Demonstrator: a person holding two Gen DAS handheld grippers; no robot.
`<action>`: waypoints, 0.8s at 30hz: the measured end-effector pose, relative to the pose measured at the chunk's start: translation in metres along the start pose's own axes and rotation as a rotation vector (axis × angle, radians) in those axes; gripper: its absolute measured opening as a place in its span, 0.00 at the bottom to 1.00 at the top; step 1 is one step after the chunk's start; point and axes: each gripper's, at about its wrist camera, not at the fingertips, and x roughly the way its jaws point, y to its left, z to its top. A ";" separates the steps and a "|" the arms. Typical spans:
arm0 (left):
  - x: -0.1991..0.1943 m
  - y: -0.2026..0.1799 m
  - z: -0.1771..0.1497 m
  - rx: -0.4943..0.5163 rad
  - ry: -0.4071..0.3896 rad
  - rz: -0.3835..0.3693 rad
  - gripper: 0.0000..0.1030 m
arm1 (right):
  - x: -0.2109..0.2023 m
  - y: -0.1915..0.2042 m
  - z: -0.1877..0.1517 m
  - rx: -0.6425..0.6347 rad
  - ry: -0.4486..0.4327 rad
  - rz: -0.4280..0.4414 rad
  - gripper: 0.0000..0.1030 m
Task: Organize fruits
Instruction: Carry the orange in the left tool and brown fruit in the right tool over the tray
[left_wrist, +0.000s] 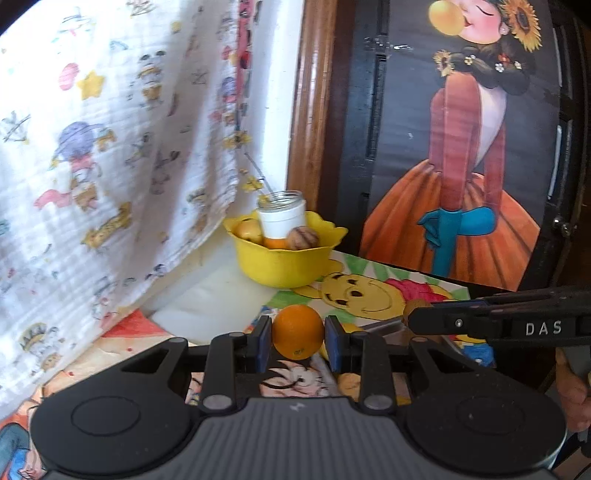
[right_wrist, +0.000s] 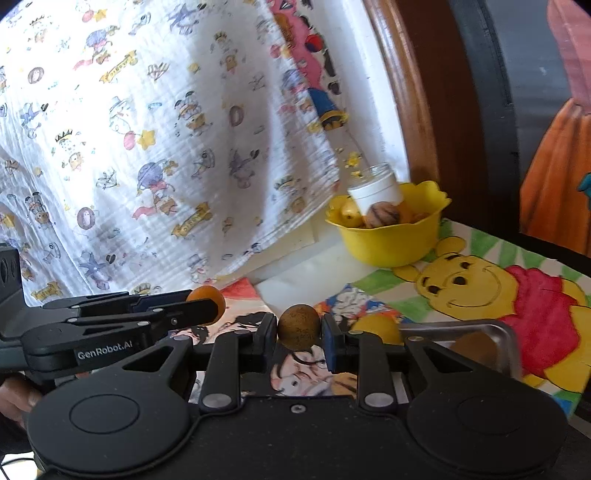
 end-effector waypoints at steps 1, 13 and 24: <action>0.001 -0.004 0.000 0.001 -0.001 -0.007 0.32 | -0.004 -0.004 -0.002 0.002 -0.005 -0.008 0.27; 0.019 -0.055 -0.012 0.012 0.008 -0.094 0.33 | -0.045 -0.044 -0.032 -0.004 -0.047 -0.108 0.27; 0.043 -0.092 -0.028 0.104 0.089 -0.160 0.33 | -0.064 -0.065 -0.079 -0.044 -0.053 -0.174 0.27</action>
